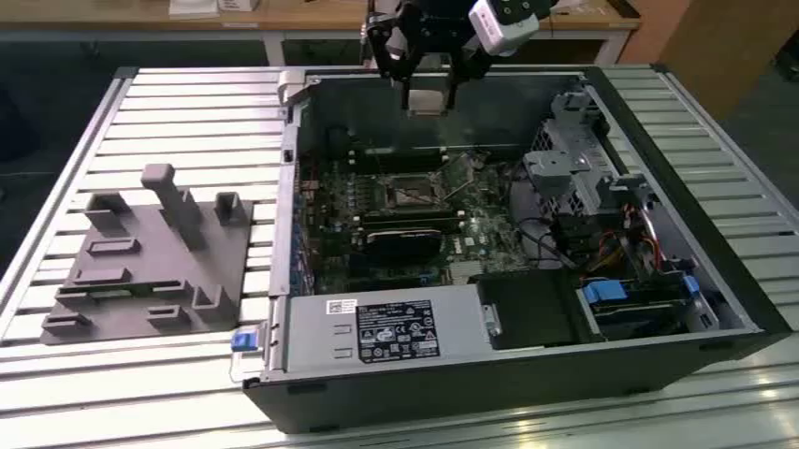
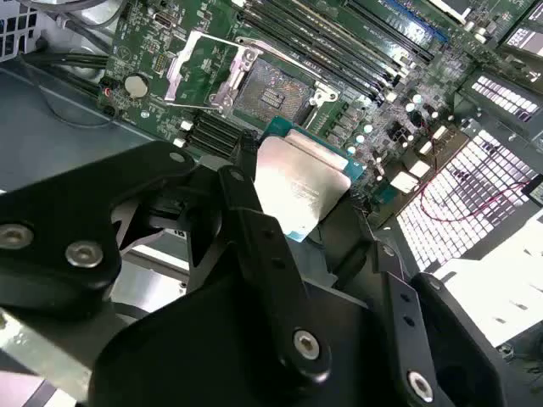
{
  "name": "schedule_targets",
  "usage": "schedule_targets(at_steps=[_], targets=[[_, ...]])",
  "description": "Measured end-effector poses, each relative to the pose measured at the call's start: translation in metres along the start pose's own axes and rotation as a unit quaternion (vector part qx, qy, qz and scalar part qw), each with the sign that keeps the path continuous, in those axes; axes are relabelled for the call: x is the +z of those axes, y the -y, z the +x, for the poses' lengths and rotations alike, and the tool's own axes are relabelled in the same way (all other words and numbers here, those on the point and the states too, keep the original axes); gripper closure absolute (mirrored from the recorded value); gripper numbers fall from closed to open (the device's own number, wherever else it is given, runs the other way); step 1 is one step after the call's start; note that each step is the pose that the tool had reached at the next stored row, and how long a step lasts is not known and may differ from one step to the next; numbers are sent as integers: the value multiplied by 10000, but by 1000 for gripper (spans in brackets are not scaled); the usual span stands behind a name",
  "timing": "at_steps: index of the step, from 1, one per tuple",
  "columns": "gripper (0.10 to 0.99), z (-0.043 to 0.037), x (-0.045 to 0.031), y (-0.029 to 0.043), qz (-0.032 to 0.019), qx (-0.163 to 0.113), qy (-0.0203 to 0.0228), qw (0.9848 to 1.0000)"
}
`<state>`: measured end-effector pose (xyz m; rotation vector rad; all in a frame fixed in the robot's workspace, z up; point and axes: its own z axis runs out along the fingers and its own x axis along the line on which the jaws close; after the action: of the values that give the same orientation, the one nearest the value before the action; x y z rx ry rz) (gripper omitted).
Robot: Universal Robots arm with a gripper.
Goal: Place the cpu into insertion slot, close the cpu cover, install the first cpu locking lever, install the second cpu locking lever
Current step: 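Place the cpu into insertion slot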
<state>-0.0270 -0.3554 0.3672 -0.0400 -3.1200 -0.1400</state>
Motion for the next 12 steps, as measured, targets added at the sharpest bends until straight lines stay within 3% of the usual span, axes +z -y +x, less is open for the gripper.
schedule_targets(at_steps=[12], targets=[[545,0,0,0,0,0,0,10000]])
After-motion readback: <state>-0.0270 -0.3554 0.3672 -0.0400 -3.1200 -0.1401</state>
